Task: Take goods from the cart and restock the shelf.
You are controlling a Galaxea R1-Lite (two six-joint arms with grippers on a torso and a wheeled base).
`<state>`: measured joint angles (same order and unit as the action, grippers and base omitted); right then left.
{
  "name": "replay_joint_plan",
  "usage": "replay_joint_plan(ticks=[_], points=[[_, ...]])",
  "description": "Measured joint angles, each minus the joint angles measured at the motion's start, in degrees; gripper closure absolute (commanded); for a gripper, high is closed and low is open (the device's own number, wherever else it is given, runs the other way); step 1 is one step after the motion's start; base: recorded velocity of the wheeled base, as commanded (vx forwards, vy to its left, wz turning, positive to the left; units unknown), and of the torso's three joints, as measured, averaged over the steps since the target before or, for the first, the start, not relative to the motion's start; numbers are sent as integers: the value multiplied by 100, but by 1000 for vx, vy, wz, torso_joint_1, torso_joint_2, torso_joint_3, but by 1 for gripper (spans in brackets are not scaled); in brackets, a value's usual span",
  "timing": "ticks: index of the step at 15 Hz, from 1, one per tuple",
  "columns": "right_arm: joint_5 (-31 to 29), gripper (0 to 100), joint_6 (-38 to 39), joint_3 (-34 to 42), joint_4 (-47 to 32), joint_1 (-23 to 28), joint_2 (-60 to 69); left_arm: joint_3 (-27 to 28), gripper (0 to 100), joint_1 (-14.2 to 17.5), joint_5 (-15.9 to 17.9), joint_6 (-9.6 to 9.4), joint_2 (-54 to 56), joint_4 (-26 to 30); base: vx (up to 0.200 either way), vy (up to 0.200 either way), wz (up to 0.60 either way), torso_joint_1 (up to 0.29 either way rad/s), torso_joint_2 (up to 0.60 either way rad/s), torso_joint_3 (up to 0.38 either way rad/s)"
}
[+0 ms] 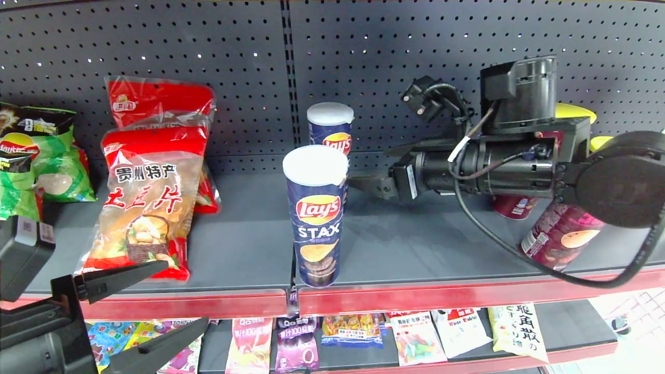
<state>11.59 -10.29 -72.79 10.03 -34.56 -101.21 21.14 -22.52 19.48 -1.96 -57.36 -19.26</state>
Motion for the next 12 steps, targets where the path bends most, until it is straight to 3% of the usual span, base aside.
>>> replay_joint_plan(ticks=[6, 12], points=[[6, 0, 20, 1725, 0, 79, 1297, 112, 0, 24, -119, -17, -518, -44, 0, 0, 0, 0, 0, 0], [705, 0, 69, 3923, -16, 74, 3354, 501, 0, 24, -167, -57, -1549, -336, 0, 0, 0, 0, 0, 0]])
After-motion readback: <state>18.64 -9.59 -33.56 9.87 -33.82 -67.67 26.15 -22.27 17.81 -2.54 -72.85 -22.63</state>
